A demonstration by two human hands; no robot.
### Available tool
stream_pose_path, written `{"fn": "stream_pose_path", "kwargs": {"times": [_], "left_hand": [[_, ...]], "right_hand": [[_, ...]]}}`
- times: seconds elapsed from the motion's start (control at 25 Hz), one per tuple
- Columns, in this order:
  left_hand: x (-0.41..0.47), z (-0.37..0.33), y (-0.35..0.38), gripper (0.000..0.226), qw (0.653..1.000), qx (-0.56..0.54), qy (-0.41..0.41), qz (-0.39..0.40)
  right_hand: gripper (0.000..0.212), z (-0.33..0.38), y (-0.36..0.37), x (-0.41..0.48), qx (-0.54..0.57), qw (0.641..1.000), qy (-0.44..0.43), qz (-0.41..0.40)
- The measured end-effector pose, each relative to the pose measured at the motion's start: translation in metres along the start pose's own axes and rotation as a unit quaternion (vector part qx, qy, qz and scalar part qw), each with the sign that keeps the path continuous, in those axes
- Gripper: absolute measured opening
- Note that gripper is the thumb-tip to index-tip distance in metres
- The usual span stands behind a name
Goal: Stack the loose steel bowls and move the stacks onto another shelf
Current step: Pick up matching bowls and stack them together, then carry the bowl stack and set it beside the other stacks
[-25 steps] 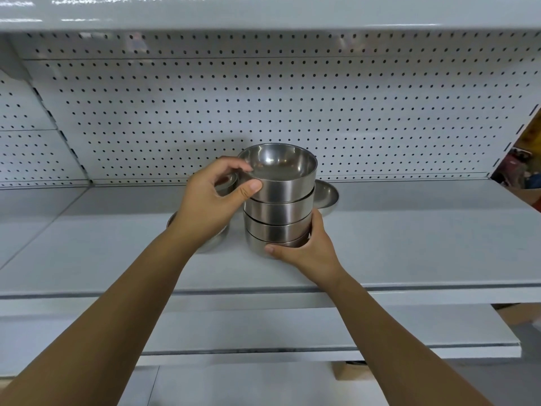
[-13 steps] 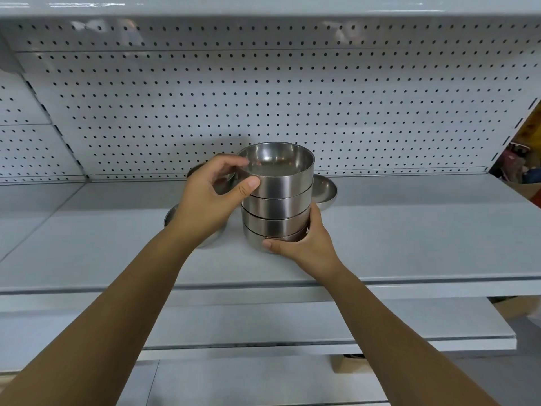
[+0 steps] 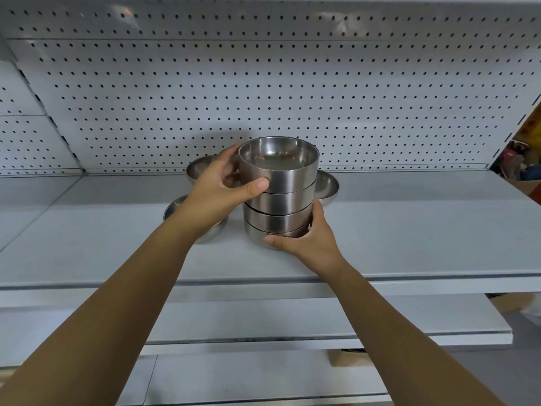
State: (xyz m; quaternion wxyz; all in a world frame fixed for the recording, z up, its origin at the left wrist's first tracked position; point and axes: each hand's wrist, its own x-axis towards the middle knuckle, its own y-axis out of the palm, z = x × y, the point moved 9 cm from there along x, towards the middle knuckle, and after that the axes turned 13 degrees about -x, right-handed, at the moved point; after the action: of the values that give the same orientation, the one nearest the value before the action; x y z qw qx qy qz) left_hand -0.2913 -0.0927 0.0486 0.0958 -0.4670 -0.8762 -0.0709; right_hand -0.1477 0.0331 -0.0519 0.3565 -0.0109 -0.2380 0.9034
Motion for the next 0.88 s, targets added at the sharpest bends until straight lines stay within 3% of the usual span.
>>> {"fn": "stream_pose_path", "kwargs": {"times": [0.48, 0.88], "left_hand": [[-0.005, 0.002, 0.006, 0.095, 0.999, -0.03, 0.009, 0.003], [-0.019, -0.024, 0.144, 0.086, 0.996, -0.063, 0.042, 0.049]], "right_hand": [[0.111, 0.008, -0.016, -0.01, 0.003, 1.0, -0.004, -0.002], [0.105, -0.017, -0.135, -0.078, 0.009, 0.997, 0.014, -0.072]]}}
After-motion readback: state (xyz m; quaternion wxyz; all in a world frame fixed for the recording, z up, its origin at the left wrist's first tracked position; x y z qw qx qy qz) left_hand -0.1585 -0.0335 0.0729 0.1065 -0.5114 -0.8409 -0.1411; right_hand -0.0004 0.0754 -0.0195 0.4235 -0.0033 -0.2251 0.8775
